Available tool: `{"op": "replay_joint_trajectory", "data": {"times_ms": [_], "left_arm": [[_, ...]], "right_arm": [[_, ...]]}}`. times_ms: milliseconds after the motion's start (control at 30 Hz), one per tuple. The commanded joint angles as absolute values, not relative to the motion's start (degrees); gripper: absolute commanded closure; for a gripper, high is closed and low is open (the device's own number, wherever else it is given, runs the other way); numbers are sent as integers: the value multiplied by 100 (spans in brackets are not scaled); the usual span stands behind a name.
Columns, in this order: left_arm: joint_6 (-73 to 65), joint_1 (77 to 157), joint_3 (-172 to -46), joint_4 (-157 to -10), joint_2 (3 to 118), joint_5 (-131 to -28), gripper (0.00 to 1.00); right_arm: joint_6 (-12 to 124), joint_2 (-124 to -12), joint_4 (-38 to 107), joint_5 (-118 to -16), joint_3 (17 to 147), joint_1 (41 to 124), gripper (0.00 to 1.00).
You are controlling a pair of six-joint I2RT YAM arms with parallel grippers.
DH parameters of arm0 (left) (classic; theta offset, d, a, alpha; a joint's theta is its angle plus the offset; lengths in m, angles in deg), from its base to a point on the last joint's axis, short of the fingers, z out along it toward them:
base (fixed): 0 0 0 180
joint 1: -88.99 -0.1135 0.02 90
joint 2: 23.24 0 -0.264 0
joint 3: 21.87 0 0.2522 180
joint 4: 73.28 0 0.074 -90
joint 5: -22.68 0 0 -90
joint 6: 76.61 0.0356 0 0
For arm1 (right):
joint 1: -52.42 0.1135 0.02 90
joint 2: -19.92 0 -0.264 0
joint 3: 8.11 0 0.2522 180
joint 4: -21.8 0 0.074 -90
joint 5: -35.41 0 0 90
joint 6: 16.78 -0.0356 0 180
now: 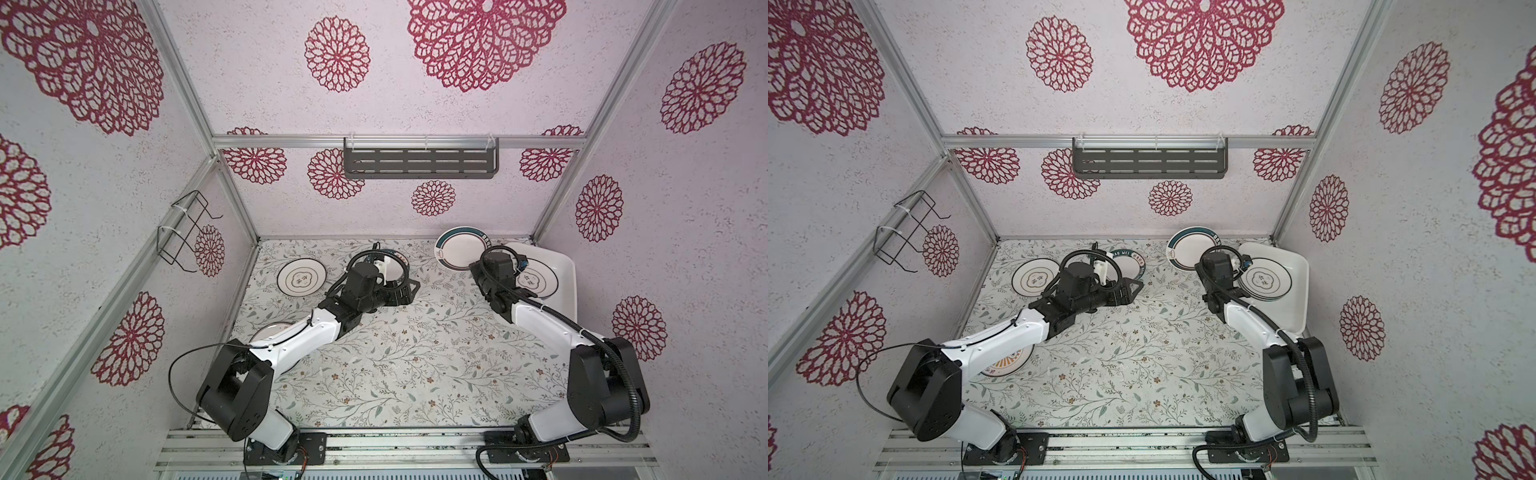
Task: Place the plates into the plastic bin on the countertop
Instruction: Place the plate in the plastic bin.
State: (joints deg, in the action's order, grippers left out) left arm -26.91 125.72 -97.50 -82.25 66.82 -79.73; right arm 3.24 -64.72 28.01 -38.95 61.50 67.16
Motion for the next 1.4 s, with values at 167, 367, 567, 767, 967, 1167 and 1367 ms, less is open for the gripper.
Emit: {"op": "replay_joint_trajectory", "data": {"times_ms": [167,367,567,767,967,1167,1367], "left_arm": [[-2556,12944,-10608,-8273,7374,-7943,3],[-2547,13209,-11223,-8315,7863,-7926,3],[-2485,13449,-11750,-8516,8258,-7908,3],[-2497,13552,-11998,-8573,8498,-7880,3],[-2511,13661,-12173,-8573,8706,-7883,3],[-2531,13792,-12364,-8570,8873,-7864,3],[-2578,13847,-12492,-8581,9217,-7836,3]], "right_arm": [[832,-5560,2636,-4450,5864,5935,100],[986,-5229,2581,-4877,5566,5286,100],[954,-5005,2376,-5287,5231,4636,100],[869,-4866,2158,-5669,4932,3943,100],[721,-4988,1868,-6080,4753,3272,100],[632,-5415,1557,-6364,4793,2762,100],[652,-6190,1295,-6539,5066,2682,100]]}}
